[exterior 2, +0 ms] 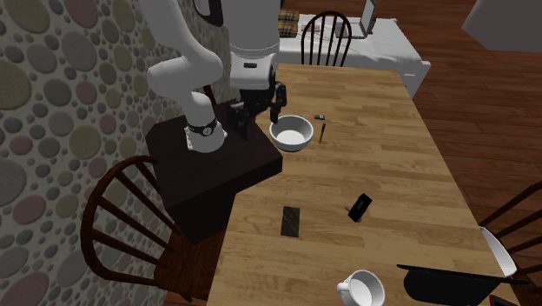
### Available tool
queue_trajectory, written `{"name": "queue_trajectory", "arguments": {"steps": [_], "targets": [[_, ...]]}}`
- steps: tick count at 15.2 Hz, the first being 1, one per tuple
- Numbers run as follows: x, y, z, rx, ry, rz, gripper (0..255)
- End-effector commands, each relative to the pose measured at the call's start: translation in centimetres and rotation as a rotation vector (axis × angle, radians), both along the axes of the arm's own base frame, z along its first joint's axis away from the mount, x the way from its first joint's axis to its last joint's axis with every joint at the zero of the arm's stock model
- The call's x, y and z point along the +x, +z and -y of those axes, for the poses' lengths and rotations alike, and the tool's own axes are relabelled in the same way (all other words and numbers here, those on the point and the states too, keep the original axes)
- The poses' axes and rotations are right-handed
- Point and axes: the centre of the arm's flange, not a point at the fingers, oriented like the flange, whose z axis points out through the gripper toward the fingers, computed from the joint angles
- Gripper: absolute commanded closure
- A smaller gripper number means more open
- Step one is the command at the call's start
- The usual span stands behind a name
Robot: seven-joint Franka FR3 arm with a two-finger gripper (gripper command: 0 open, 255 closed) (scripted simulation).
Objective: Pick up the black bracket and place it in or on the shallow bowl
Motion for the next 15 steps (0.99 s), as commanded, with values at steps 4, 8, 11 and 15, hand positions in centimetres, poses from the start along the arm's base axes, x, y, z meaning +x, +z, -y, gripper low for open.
{"name": "queue_trajectory", "arguments": {"steps": [4, 8, 11, 15], "targets": [[3.4, -4.2, -4.2, 0.001, 0.023, -0.006, 0], [6.1, -7.3, -7.5, 0.001, 0.042, -0.011, 0], [8.2, -9.6, -10.0, 0.001, 0.056, -0.015, 0], [10.8, -12.7, -13.4, 0.002, 0.075, -0.021, 0]]}}
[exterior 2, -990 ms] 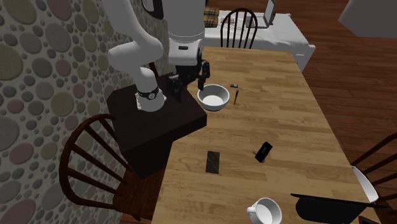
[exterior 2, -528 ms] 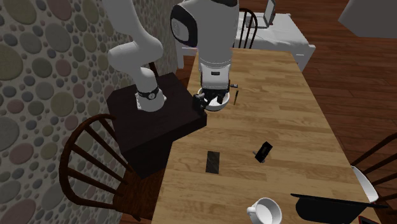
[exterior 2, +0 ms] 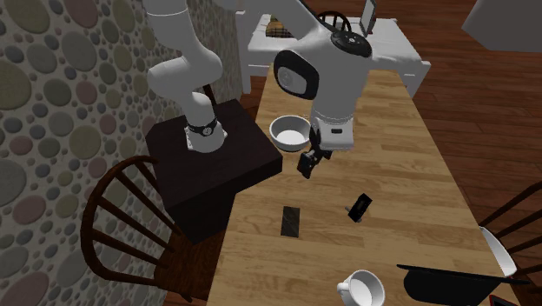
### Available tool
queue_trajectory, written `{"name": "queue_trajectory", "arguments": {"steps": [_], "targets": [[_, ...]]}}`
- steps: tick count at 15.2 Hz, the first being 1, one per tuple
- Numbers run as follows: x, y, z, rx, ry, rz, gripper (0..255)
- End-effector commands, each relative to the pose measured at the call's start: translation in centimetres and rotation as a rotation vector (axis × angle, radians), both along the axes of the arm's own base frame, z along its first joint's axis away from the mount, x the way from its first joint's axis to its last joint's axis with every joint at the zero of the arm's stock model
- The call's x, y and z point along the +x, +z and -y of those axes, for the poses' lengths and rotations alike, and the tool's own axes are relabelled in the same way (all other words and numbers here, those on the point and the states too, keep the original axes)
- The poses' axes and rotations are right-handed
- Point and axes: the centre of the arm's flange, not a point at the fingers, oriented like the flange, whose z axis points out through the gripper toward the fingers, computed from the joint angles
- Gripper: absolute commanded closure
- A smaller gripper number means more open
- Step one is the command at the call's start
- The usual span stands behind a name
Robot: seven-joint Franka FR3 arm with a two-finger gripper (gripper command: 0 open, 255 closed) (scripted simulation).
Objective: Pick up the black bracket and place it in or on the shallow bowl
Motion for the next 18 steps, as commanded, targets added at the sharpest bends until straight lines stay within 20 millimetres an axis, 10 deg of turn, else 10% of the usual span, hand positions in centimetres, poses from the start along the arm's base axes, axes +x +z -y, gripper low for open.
{"name": "queue_trajectory", "arguments": {"steps": [1, 18], "targets": [[1.3, -1.6, -1.9, 0.001, 0.009, -0.002, 0], [11.5, -15.1, -17.0, 0.002, 0.089, -0.026, 0]]}}
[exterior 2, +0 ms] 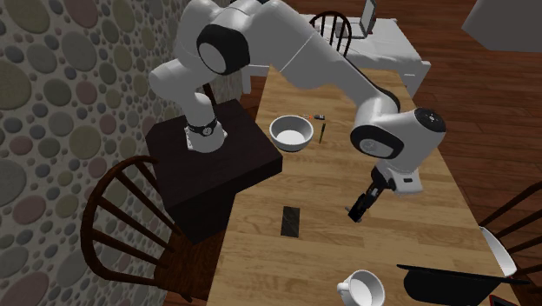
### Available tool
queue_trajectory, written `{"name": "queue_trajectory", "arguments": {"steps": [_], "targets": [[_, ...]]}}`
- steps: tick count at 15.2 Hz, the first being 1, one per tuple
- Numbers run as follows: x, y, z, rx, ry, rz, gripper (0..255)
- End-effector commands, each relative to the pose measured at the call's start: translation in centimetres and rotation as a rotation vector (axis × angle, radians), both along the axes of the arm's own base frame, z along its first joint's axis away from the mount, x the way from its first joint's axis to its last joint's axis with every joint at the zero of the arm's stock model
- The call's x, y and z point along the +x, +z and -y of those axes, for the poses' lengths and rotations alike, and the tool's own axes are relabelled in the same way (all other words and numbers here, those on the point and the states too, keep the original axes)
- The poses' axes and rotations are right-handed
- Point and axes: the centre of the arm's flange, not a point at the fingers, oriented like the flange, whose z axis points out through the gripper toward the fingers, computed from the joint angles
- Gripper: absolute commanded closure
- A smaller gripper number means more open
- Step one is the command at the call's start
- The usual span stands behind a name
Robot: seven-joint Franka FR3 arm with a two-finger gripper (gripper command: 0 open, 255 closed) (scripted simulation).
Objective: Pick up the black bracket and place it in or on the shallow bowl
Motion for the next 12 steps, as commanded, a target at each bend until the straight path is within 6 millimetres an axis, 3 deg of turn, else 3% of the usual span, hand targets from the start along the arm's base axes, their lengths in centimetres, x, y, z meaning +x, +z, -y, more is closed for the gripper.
{"name": "queue_trajectory", "arguments": {"steps": [1, 9, 12], "targets": [[0.7, -1.5, -1.7, 0.0, 0.009, -0.002, 0], [0.6, -5.7, -2.0, 0.0, 0.01, -0.003, 0], [0.6, -5.7, -2.0, 0.0, 0.01, -0.003, 0]]}}
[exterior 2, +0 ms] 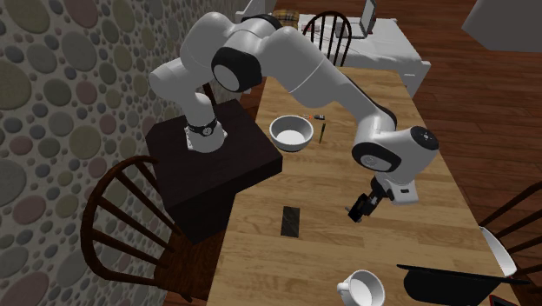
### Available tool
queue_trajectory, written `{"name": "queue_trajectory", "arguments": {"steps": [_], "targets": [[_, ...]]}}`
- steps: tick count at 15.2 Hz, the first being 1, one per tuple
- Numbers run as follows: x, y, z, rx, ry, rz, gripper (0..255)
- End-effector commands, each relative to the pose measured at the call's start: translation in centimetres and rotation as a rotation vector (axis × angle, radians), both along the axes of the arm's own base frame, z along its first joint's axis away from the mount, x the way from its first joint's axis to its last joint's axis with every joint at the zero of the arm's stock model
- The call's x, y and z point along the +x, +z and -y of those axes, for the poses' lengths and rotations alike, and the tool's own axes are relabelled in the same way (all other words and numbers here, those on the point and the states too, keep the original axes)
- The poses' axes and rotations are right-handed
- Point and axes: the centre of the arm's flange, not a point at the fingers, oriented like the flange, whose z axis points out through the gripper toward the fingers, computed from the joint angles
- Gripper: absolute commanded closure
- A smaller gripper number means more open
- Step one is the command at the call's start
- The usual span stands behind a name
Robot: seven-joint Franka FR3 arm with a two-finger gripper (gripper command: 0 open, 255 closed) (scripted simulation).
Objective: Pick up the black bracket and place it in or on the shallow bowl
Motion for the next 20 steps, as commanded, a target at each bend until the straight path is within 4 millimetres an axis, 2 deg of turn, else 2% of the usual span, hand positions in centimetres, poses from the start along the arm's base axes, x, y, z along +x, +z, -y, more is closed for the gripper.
{"name": "queue_trajectory", "arguments": {"steps": [1, 5, 6, 15, 20], "targets": [[0.1, -0.1, 0.0, 0.0, 0.0, 0.0, 0], [0.0, -0.1, 0.0, 0.0, 0.0, 0.0, 0], [0.0, -0.1, 0.0, 0.0, 0.0, 0.0, 255], [0.1, -0.1, 0.0, 0.0, 0.0, 0.0, 255], [0.0, 2.6, 0.0, 0.0, 0.0, 0.0, 255]]}}
